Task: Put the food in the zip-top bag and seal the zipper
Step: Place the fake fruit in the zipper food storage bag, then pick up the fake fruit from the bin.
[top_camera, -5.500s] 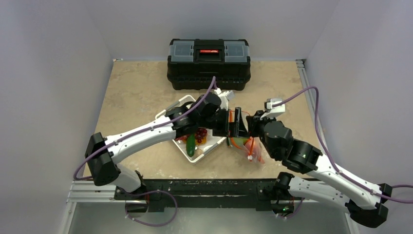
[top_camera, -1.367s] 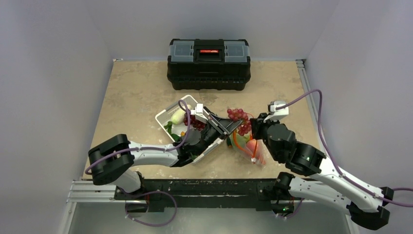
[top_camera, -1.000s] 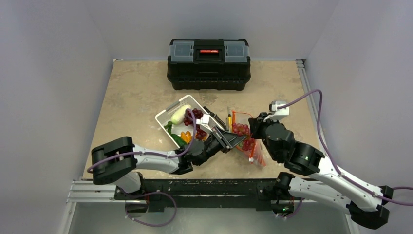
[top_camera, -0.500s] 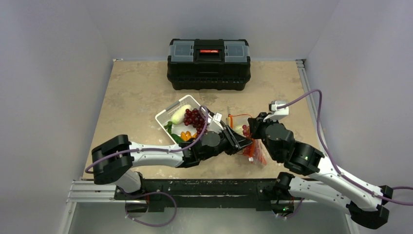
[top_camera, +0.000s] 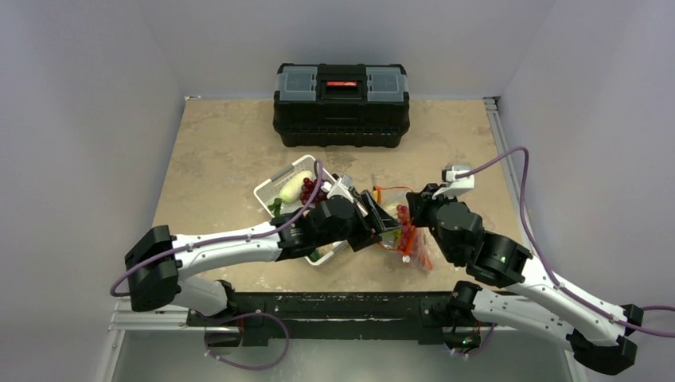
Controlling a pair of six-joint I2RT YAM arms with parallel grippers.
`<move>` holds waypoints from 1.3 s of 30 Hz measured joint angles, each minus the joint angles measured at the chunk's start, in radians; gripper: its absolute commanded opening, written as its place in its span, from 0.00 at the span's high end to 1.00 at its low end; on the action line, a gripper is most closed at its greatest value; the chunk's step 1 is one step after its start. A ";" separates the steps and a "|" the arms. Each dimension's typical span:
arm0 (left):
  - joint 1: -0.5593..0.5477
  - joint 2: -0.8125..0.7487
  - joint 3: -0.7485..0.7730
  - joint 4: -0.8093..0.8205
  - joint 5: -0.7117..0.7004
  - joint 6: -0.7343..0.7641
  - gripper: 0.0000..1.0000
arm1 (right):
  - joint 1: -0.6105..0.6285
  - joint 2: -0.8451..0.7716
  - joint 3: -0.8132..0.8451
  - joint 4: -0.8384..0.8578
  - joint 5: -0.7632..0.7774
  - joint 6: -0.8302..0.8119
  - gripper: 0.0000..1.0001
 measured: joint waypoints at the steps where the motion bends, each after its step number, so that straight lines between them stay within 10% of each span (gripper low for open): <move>1: 0.005 -0.014 0.001 -0.018 0.001 0.012 0.23 | 0.000 -0.001 0.000 0.000 0.000 0.000 1.00; 19: 0.253 -0.429 -0.039 -0.421 -0.003 0.569 0.18 | 0.000 -0.002 0.000 0.000 0.002 -0.016 1.00; 39: 0.352 0.034 0.123 -0.695 -0.114 0.834 0.20 | 0.000 0.000 -0.008 0.000 0.004 -0.032 1.00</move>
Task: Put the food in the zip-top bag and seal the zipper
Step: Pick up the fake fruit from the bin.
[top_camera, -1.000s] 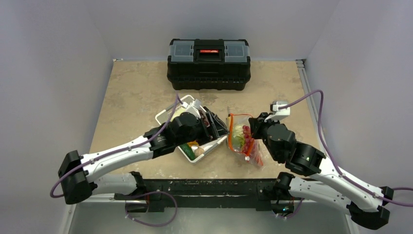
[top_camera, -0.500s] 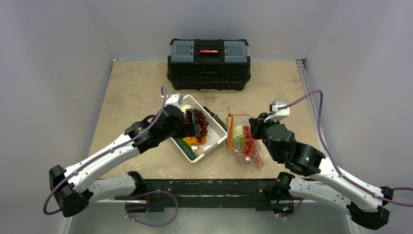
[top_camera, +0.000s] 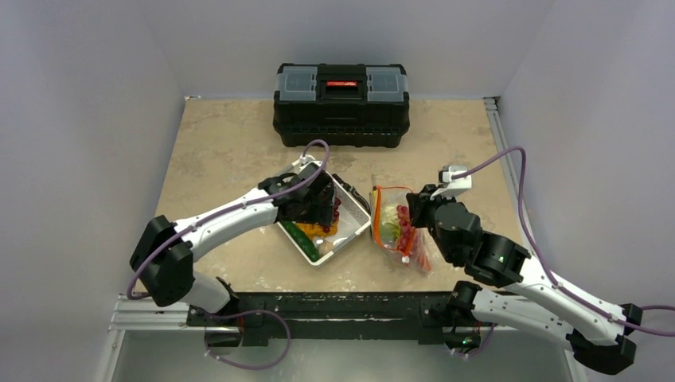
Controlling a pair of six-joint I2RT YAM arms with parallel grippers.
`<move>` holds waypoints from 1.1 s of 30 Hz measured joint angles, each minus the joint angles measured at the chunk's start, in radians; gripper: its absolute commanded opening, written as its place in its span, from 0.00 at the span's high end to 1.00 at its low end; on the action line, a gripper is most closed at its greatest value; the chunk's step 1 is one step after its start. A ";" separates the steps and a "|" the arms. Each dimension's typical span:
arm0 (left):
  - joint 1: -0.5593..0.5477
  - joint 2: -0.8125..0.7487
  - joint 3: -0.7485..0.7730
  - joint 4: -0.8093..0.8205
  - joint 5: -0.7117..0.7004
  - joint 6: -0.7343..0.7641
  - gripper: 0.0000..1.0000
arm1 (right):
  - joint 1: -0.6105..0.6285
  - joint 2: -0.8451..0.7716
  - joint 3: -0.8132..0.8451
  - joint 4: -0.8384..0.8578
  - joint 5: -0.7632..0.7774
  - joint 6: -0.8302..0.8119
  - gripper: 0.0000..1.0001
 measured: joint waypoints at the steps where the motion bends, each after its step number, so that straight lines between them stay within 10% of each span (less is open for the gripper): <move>1: 0.001 0.019 0.010 0.001 0.006 0.008 0.19 | 0.000 0.002 0.000 0.000 0.000 -0.003 1.00; 22: 0.132 0.281 0.072 0.257 0.035 -0.299 0.16 | 0.000 0.012 0.000 0.000 -0.001 -0.007 1.00; 33: 0.151 0.333 0.019 0.399 0.034 -0.382 0.67 | 0.000 0.004 0.000 -0.005 -0.001 -0.006 1.00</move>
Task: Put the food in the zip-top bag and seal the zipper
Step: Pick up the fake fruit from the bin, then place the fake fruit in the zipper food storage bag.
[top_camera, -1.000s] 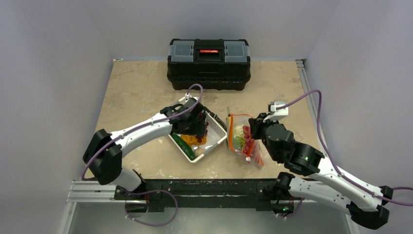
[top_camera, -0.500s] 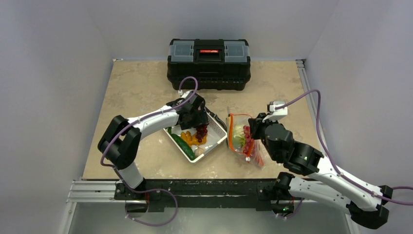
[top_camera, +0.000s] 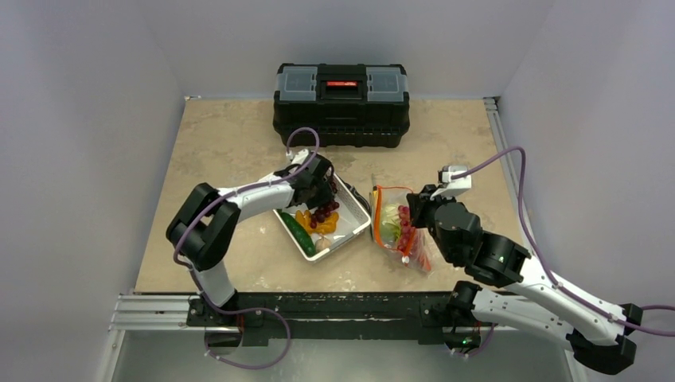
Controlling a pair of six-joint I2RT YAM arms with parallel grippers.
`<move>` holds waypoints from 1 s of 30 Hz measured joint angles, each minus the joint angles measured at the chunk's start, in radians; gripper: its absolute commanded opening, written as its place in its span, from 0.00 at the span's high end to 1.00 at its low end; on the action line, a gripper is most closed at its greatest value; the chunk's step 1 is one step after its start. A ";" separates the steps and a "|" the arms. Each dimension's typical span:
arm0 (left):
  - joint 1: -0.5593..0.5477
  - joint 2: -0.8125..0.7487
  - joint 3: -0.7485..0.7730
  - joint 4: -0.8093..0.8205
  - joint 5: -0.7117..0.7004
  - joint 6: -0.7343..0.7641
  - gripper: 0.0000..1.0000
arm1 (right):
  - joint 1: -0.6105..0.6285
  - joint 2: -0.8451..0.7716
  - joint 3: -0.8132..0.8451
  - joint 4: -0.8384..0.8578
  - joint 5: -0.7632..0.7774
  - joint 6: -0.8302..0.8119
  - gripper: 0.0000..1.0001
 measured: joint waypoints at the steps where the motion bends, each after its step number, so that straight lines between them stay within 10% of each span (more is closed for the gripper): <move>1: 0.000 -0.013 -0.011 0.011 0.000 0.005 0.70 | 0.000 -0.002 0.000 -0.002 0.000 0.000 1.00; 20: 0.007 -0.598 -0.191 0.016 0.105 0.314 0.87 | 0.000 -0.004 0.000 -0.003 -0.001 0.000 1.00; 30: 0.013 -0.751 -0.209 0.042 0.438 0.264 0.91 | 0.000 0.003 0.000 0.003 -0.003 0.005 1.00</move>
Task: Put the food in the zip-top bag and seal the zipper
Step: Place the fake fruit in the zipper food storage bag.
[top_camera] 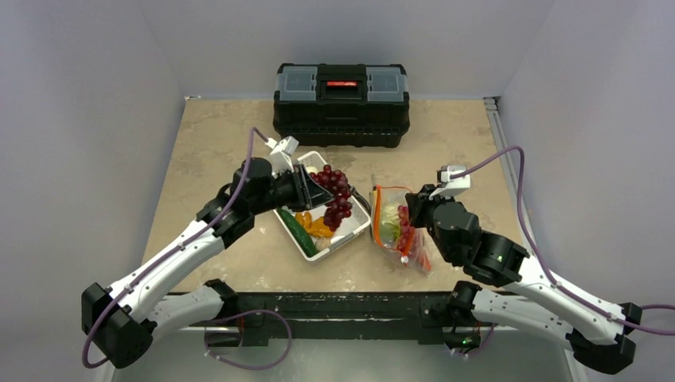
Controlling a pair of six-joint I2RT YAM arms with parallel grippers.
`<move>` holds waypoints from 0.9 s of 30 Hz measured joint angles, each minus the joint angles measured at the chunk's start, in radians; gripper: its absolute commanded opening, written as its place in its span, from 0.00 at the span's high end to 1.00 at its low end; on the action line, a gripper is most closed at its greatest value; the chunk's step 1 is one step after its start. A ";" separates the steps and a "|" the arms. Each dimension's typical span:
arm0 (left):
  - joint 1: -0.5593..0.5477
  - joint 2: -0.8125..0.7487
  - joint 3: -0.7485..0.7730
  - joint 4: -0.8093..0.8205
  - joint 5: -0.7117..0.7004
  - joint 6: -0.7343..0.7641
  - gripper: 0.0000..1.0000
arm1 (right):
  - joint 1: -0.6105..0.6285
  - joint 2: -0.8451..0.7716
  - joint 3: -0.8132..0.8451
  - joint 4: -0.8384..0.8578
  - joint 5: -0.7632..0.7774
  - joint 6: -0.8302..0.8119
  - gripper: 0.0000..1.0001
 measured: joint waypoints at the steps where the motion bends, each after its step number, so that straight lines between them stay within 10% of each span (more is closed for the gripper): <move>1: 0.000 -0.004 -0.008 0.042 0.043 -0.030 0.91 | 0.000 0.002 0.000 0.003 -0.001 0.001 1.00; 9: -0.063 0.001 -0.069 0.385 0.213 -0.256 0.95 | 0.000 0.006 0.000 0.009 -0.003 0.015 1.00; 27: -0.261 0.232 -0.111 1.012 0.039 -0.317 1.00 | 0.000 -0.008 0.015 -0.069 0.022 0.293 1.00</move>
